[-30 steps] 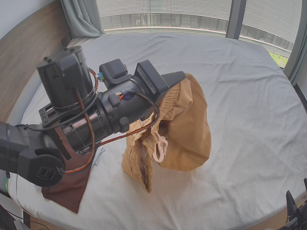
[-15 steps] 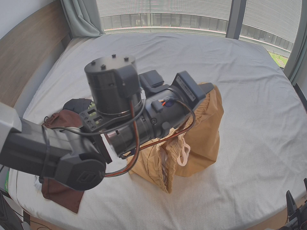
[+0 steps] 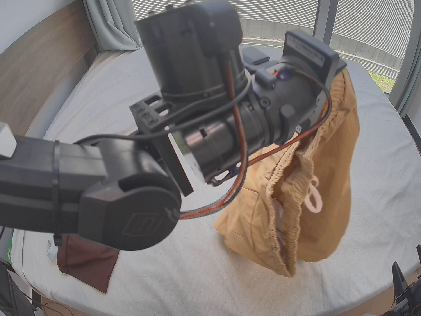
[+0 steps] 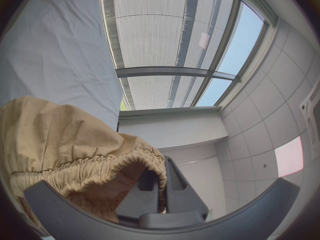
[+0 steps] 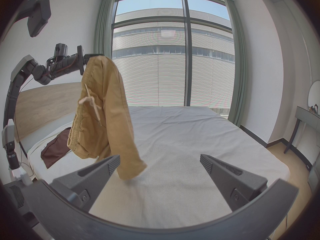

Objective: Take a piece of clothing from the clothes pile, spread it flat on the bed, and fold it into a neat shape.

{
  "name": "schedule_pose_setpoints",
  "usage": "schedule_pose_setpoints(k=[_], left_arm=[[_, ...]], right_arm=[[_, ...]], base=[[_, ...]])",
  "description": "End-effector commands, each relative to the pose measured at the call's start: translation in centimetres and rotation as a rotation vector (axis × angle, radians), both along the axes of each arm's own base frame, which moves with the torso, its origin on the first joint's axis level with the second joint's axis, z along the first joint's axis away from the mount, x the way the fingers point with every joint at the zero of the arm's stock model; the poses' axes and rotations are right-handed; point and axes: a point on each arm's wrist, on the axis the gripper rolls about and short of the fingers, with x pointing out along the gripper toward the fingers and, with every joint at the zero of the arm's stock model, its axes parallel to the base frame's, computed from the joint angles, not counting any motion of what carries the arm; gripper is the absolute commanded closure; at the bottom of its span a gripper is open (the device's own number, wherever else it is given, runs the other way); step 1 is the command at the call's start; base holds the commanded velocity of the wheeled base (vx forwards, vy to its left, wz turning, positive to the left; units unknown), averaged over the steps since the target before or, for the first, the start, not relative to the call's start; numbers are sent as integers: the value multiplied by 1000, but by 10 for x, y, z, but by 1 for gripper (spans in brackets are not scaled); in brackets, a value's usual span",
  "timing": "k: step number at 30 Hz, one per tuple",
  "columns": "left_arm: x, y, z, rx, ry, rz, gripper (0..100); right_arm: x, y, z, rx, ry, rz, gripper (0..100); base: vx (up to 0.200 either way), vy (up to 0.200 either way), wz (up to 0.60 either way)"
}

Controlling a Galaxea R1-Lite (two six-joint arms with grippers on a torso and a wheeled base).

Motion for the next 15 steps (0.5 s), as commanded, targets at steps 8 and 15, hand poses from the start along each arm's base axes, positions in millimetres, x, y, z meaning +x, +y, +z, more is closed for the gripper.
schedule_pose_setpoints(k=[8,15], left_arm=[[27,46,-22,98,48,156,100],[51,85,-100,284,-38,214,100]], right_arm=[[0,0,-5,0,0,1,0],[0,0,-5,0,0,-1,0]], base=[[0,0,0],[0,0,0]])
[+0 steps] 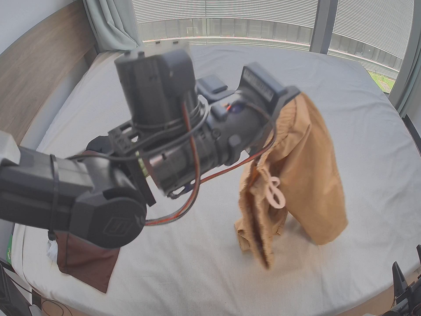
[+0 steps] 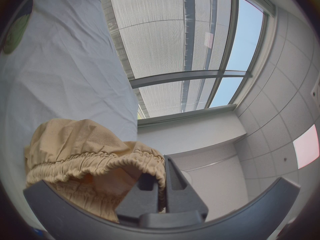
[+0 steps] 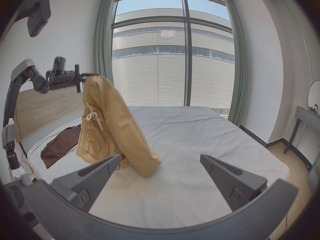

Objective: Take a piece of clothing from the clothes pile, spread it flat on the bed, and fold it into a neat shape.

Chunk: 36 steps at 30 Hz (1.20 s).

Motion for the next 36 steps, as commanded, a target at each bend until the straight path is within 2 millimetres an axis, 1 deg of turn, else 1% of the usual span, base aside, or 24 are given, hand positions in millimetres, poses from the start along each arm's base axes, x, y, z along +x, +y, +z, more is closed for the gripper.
schedule_pose_setpoints(k=[1,2,3,7,19,21,27,29,30,31,34,36], left_arm=[[29,52,-74,170,-53,90,100],[29,53,-76,170,-57,89,100],[33,60,-86,180,-76,99,100],[39,73,-100,219,-81,132,100],[40,90,-111,221,-80,172,100],[41,95,-114,222,-82,183,100],[45,120,-118,195,-142,206,100],[48,134,-121,183,-173,217,100],[47,136,-122,182,-176,217,100],[48,145,-125,178,-195,215,100],[51,159,-128,199,-206,243,100],[52,165,-131,218,-203,259,100]], right_arm=[[0,0,-5,-1,0,-1,0],[0,0,-5,-1,0,-1,0],[0,0,-5,-1,0,-1,0],[0,0,-5,-1,0,-1,0],[0,0,-5,-1,0,-1,0],[0,0,-5,-1,0,-1,0],[0,0,-5,-1,0,-1,0],[0,0,-5,-1,0,-1,0],[0,0,-5,-1,0,-1,0],[0,0,-5,-1,0,-1,0],[0,0,-5,-1,0,1,0],[0,0,-5,-1,0,-1,0]], base=[[0,0,0],[0,0,0],[0,0,0],[0,0,0],[0,0,0],[0,0,0],[0,0,0],[0,0,0],[0,0,0],[0,0,0],[0,0,0],[0,0,0]])
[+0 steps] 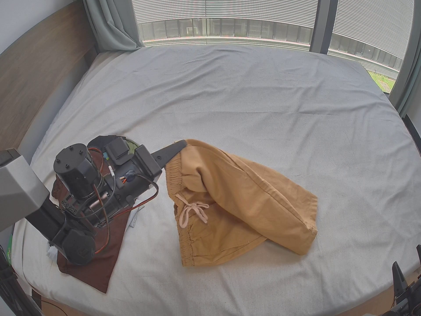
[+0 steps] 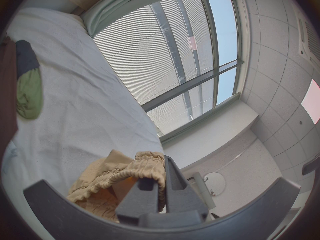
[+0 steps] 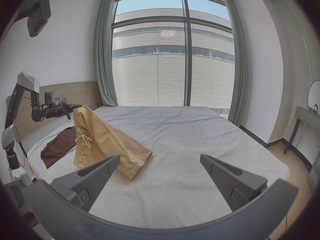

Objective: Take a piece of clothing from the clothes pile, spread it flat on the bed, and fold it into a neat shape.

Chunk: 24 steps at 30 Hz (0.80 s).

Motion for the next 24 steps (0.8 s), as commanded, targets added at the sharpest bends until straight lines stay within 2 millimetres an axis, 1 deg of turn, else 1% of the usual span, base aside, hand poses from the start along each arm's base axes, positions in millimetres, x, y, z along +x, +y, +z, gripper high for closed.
schedule_pose_setpoints(k=[1,4,8,9,10,12,15,24], left_arm=[[3,22,-15,49,31,53,100],[3,28,-20,94,21,65,100],[6,28,-31,190,-24,89,100],[6,28,-31,190,-24,89,100],[6,31,-36,223,-30,98,100],[7,39,-40,245,-25,120,100],[9,47,-40,261,-40,154,100],[10,61,-38,287,-54,203,100]], right_arm=[[0,0,-5,0,0,2,0],[0,0,-5,-2,0,1,0],[0,0,-5,1,0,-1,0],[0,0,-5,1,0,-1,0],[0,0,-5,3,0,-1,0],[0,0,-5,0,0,1,0],[0,0,-5,-2,0,1,0],[0,0,-5,-2,0,1,0]], base=[[0,0,0],[0,0,0],[0,0,0],[0,0,0],[0,0,0],[0,0,0],[0,0,0],[0,0,0]])
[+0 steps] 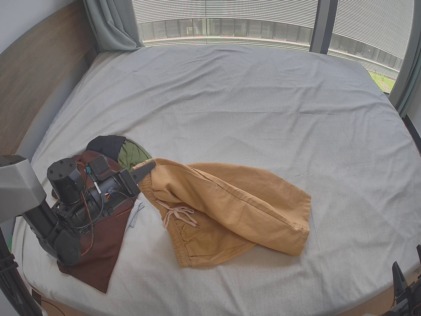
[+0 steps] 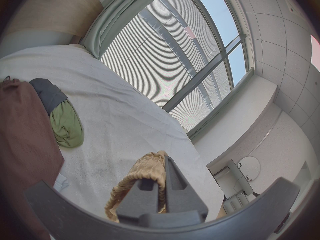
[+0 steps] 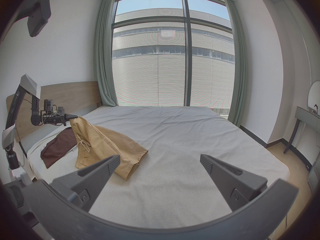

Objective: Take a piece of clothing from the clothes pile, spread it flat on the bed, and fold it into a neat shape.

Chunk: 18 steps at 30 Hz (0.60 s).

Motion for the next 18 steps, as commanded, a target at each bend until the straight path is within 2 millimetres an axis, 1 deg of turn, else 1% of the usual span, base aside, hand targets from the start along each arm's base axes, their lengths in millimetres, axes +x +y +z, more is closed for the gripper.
schedule_pose_setpoints(k=[1,7,10,12,18], left_arm=[[0,7,3,13,-18,19,100],[-2,8,10,6,-43,13,100],[6,7,17,-16,-74,13,100],[11,10,22,-37,-88,25,100],[10,18,22,-54,-68,46,100]], right_arm=[[0,0,-5,0,0,3,0],[0,0,-5,1,0,1,0],[0,0,-5,1,0,0,0],[0,0,-5,1,0,0,0],[0,0,-5,1,0,0,0]], base=[[0,0,0],[0,0,0],[0,0,0],[0,0,0],[0,0,0]])
